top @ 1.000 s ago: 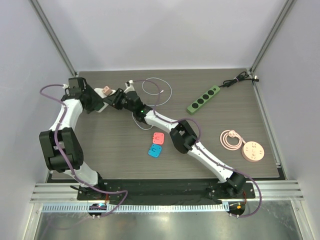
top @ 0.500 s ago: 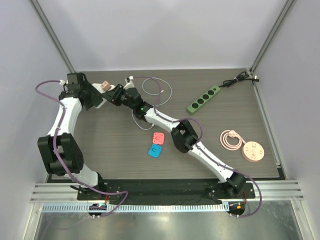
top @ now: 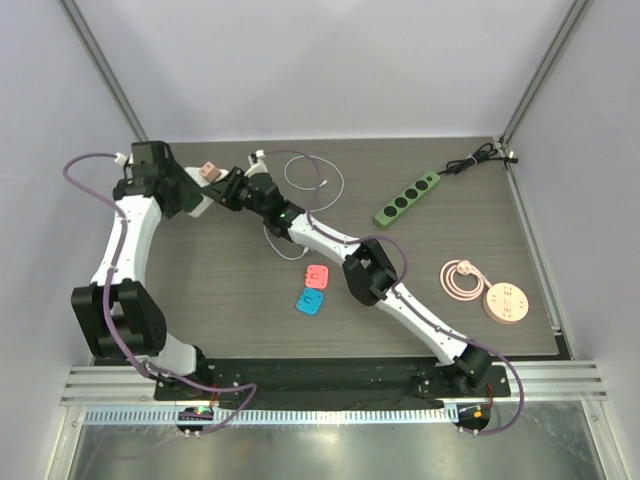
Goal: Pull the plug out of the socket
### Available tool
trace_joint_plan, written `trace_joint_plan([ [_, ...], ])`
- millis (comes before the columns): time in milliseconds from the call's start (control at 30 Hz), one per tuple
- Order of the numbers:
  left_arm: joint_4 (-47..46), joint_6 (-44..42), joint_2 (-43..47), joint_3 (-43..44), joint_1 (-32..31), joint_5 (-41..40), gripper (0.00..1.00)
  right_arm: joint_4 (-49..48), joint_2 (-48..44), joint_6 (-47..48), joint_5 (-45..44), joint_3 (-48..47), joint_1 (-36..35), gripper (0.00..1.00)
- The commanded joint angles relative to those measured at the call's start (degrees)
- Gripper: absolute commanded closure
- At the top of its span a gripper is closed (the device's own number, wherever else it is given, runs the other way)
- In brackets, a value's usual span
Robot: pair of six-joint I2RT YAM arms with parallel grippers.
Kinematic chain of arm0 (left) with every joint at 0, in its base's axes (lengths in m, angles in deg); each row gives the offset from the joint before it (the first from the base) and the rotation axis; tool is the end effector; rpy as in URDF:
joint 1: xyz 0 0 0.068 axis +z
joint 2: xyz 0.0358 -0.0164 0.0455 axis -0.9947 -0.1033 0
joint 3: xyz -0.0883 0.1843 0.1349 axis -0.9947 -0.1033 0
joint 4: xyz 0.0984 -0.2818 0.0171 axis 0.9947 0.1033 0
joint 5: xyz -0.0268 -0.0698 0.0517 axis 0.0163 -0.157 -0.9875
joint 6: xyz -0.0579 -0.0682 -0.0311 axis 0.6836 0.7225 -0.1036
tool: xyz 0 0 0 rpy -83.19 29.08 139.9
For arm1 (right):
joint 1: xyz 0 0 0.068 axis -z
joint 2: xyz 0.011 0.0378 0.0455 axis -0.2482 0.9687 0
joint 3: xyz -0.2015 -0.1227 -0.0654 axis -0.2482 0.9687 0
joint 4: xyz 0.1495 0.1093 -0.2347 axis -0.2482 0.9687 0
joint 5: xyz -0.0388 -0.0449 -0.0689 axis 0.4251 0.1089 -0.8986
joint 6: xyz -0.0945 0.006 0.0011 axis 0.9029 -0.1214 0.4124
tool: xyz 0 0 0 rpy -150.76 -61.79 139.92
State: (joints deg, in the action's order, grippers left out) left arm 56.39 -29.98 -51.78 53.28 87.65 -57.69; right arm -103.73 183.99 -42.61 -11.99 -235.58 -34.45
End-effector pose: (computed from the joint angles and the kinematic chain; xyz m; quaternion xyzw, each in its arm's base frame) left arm 0.4059 0.0384 0.2591 -0.3519 0.8547 -0.0427 0.3792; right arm 0.4514 0.5340 0.1557 0.0595 0.6963 0.6298 0.3392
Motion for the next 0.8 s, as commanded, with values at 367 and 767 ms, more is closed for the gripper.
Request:
trace_joint_plan([
  [367,-2.6,0.3,16.3,-9.1,4.7,15.8,1.00,15.7,4.7,6.5,-1.9,4.6,1.4,0.99],
  [767,-10.1,6.5,18.0,-29.8,-9.7,38.0,1.00,12.3,4.1,7.2,-0.4,5.4,1.4,0.99],
])
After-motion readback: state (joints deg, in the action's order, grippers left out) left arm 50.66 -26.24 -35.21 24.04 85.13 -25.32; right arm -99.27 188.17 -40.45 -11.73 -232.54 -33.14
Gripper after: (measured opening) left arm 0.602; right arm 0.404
